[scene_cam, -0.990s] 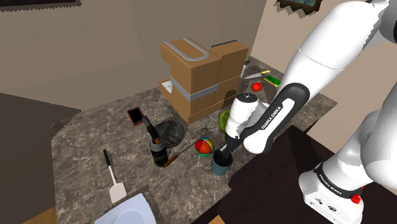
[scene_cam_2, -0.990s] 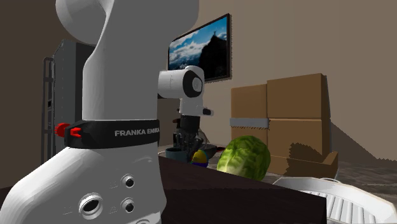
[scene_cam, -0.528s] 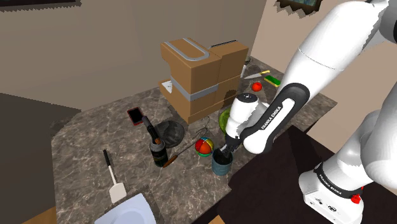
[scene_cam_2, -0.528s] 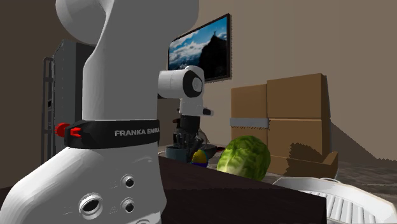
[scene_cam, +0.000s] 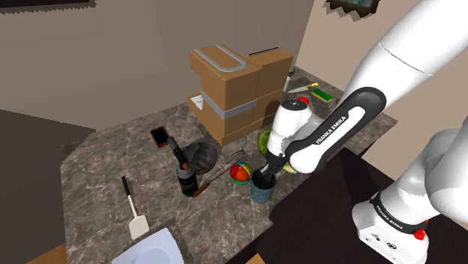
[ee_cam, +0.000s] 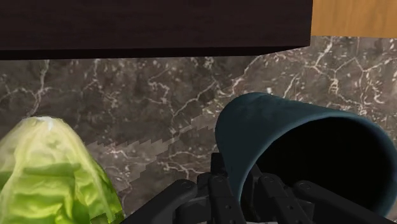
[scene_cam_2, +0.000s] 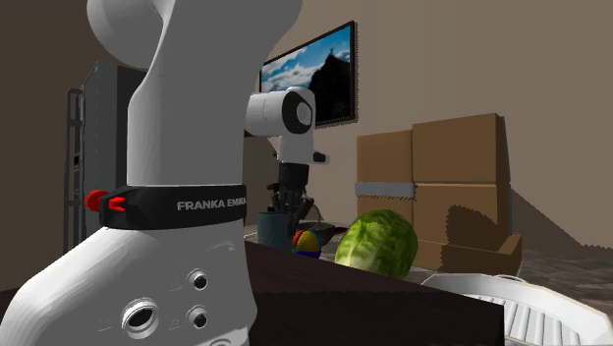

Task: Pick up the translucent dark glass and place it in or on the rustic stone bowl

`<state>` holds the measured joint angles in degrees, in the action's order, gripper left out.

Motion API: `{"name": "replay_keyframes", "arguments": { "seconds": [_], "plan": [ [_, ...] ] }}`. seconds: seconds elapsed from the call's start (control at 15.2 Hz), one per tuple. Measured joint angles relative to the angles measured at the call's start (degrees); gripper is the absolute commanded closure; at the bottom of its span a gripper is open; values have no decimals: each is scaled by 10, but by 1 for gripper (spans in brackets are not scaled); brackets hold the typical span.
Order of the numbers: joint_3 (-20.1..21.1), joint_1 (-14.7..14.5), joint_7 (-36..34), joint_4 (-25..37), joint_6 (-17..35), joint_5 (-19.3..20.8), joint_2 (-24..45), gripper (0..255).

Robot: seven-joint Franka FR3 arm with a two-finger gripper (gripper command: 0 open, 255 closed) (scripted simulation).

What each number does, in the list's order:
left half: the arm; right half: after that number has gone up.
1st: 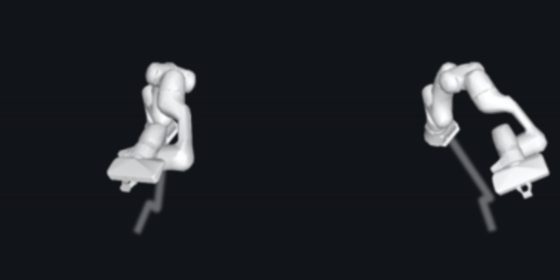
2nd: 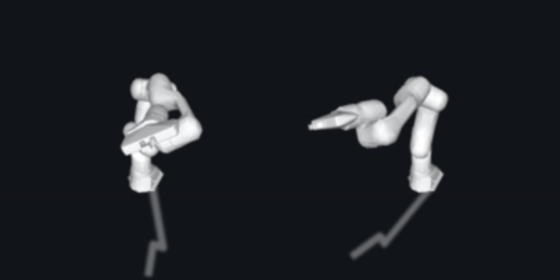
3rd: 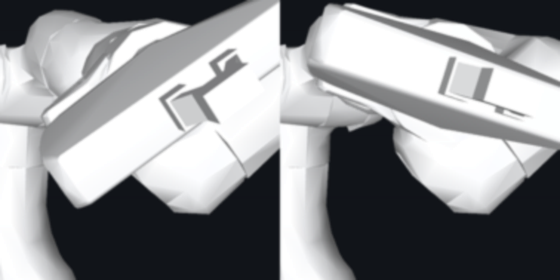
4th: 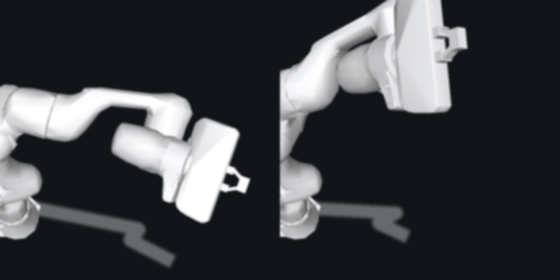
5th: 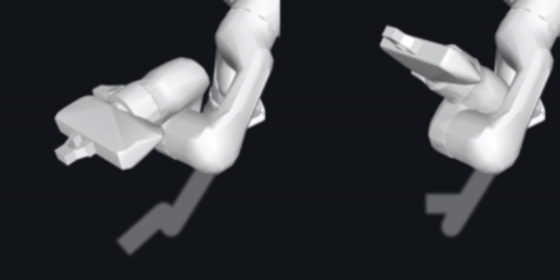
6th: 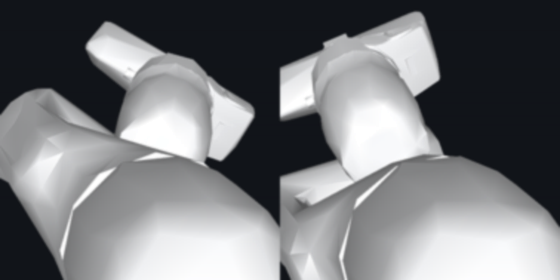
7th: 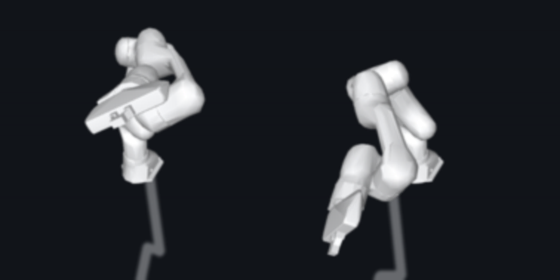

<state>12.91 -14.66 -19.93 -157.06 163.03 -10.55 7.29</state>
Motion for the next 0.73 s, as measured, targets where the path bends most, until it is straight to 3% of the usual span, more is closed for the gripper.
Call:
{"name": "replay_keyframes", "arguments": {
  "seconds": [0.73],
  "plan": [
    [4,3,6,-7,-109,-17,-117,255]
  ]
}}
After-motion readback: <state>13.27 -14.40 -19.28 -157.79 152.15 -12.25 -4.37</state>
